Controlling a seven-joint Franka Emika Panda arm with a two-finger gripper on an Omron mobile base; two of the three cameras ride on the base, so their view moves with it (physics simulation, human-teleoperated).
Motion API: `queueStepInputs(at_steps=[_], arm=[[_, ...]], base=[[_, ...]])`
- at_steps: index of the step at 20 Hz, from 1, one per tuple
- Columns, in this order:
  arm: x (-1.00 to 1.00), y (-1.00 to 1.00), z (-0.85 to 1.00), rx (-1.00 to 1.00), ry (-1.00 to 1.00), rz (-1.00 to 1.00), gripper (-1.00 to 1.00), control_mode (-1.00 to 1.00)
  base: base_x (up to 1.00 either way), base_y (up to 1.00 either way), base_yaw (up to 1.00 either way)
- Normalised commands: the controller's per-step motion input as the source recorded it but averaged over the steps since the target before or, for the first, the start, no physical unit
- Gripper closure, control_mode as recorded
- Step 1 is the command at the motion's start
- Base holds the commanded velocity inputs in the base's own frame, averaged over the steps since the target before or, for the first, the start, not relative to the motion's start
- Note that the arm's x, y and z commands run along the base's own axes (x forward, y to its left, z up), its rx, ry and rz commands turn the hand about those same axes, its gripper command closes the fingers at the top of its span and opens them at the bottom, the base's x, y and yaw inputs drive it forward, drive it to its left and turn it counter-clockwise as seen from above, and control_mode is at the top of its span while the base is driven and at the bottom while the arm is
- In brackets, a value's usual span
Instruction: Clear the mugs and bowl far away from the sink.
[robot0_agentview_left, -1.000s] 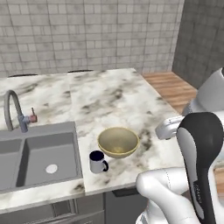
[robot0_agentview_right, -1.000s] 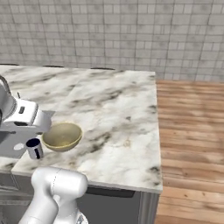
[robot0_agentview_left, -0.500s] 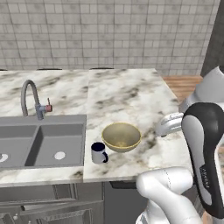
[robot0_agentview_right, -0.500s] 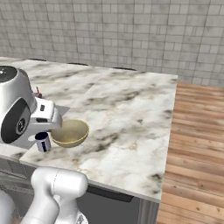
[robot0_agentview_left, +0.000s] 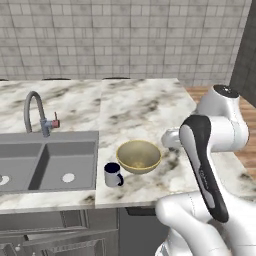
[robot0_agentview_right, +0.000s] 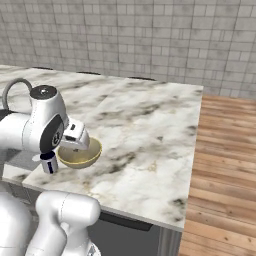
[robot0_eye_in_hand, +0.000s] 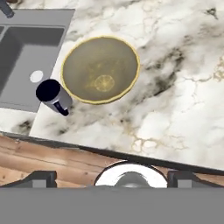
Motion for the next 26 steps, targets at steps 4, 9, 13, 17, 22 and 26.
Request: queueStepInputs(at_steps=[4,9,13,17,22,26], arm=[[0.72,-0.03,-0.33,0.02,0.22,-0.21,-1.00,-1.00],[0.25,-0.13,-0.40,0.07,0.02,0.06,-1.00,-1.00],[0.21,-0.05,-0.45,0.00,0.00,0.04,-1.00,-1.00],[0.26,0.00,-0.40,-0.02,0.00,0.00,-1.00,-1.00],[0.31,-0.02,-0.42,0.00,0.00,0.00,-1.00,-1.00],[0.38,-0.04,-0.43,0.00,0.00,0.00,-1.00,-1.00]], base=[[0.00,0.00,0.00],[0.00,0.00,0.00],[0.00,0.00,0.00],[0.00,0.00,0.00],[0.00,0.00,0.00],[0.00,0.00,0.00]])
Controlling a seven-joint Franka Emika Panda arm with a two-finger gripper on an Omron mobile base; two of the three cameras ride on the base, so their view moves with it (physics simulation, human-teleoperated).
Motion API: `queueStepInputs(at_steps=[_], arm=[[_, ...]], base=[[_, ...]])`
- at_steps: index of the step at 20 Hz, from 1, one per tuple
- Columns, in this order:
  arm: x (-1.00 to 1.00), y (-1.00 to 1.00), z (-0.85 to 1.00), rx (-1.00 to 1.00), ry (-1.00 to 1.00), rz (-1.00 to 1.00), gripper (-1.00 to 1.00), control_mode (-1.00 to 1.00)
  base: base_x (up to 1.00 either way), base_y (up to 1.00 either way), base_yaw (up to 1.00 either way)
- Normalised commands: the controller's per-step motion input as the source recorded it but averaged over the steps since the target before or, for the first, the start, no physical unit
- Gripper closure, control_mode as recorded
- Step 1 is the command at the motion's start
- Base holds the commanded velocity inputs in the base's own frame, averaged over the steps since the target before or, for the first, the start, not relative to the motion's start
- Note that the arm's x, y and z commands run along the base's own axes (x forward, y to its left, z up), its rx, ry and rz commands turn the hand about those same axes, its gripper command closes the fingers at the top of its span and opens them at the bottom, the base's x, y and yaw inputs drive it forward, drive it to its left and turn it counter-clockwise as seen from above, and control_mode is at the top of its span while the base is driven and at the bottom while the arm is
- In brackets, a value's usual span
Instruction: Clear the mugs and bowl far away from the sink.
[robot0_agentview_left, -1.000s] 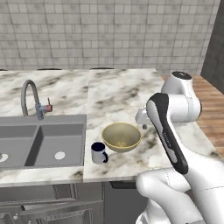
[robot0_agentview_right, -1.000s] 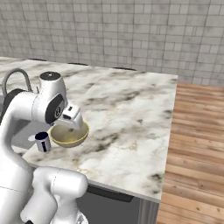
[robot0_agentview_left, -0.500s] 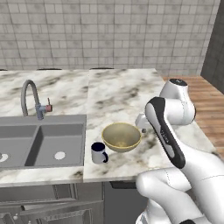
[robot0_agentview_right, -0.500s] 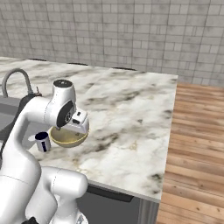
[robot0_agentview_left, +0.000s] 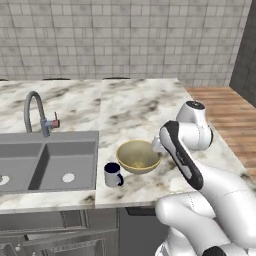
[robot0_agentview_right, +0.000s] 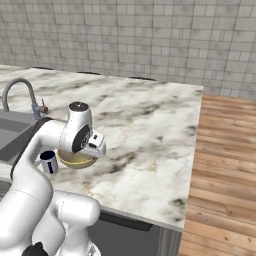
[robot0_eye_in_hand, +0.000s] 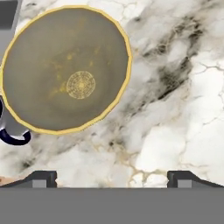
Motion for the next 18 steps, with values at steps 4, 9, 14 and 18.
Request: queueStepInputs(at_steps=[4,9,14,18], arm=[[0.49,-0.01,-0.36,0.00,0.00,0.00,-1.00,-1.00],[0.52,0.00,-0.34,0.00,0.00,0.00,-1.00,-1.00],[0.51,0.00,-0.32,0.00,0.00,0.00,-1.00,-1.00],[0.44,0.00,-0.27,0.00,0.00,0.00,-1.00,-1.00]], base=[[0.00,0.00,0.00],[0.00,0.00,0.00],[0.00,0.00,0.00],[0.00,0.00,0.00]])
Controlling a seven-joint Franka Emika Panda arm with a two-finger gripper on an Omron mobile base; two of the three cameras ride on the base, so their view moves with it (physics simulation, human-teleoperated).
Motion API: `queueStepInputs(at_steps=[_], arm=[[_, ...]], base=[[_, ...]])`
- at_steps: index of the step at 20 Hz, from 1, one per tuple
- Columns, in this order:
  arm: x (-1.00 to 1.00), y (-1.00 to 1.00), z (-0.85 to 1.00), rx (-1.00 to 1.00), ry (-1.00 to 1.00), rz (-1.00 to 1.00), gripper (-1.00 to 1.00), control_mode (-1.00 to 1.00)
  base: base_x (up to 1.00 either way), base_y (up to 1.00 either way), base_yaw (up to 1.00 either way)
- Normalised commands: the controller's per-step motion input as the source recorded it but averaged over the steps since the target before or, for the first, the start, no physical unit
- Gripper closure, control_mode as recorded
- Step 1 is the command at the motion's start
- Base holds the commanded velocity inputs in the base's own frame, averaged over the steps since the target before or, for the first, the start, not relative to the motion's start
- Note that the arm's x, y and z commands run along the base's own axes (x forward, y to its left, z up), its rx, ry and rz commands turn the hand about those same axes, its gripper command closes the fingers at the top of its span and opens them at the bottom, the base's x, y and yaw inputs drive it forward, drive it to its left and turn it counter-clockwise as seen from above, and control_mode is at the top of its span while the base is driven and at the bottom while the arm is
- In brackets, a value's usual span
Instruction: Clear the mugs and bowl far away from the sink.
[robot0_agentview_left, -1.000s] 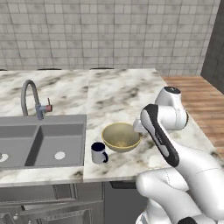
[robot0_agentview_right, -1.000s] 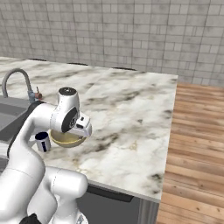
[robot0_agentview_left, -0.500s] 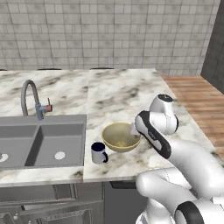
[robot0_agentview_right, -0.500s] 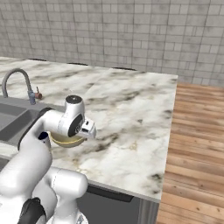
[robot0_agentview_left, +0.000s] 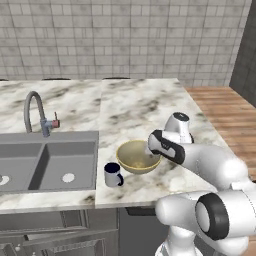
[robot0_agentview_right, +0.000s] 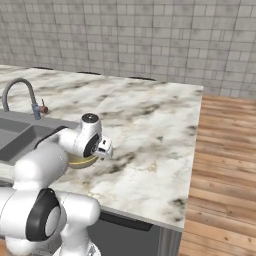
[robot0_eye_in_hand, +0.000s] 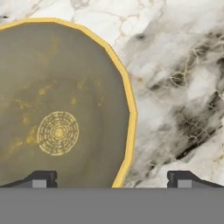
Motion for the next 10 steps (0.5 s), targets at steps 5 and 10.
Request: queueStepInputs(at_steps=[5,10], arm=[[0.38,0.00,-0.19,0.00,0.00,0.00,-1.00,-1.00],[0.11,0.00,-0.14,0.00,0.00,0.00,-1.00,-1.00]], base=[[0.00,0.00,0.00],[0.00,0.00,0.00]])
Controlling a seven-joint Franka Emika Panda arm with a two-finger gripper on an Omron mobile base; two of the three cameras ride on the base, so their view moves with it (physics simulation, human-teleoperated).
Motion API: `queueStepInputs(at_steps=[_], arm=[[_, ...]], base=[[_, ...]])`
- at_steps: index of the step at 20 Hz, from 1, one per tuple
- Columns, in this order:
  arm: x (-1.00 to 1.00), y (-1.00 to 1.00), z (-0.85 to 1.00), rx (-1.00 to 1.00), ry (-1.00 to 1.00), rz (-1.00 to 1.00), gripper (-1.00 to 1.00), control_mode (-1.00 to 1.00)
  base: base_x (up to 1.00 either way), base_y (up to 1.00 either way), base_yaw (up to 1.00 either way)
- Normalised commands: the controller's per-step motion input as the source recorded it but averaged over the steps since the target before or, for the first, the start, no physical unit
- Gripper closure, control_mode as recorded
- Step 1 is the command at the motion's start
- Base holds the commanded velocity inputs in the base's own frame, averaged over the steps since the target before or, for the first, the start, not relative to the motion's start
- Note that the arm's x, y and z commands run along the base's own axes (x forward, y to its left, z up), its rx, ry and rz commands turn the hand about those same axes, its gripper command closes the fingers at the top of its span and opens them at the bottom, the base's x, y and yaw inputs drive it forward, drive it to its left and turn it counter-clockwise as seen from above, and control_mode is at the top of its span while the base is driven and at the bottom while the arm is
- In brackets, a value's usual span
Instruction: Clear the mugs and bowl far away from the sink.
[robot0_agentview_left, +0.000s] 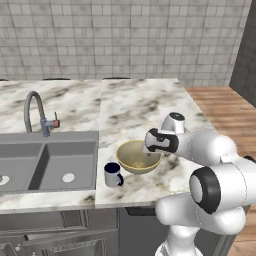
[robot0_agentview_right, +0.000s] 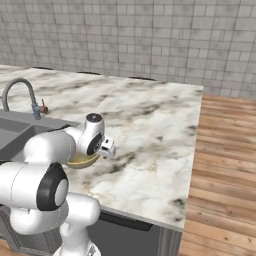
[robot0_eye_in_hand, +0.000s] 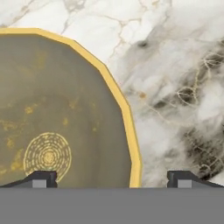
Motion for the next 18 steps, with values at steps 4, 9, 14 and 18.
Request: queueStepInputs(at_steps=[4,9,14,18], arm=[[0.00,0.09,-0.20,0.00,0.00,0.00,1.00,-1.00],[0.00,0.83,-0.50,0.03,0.00,-0.09,1.00,-1.00],[0.00,0.50,-0.35,0.03,0.00,-0.07,1.00,-1.00],[0.00,-0.25,-0.04,0.00,-0.04,-0.11,1.00,-1.00]], base=[[0.00,0.00,0.00],[0.00,0.00,0.00],[0.00,0.00,0.00],[0.00,0.00,0.00]])
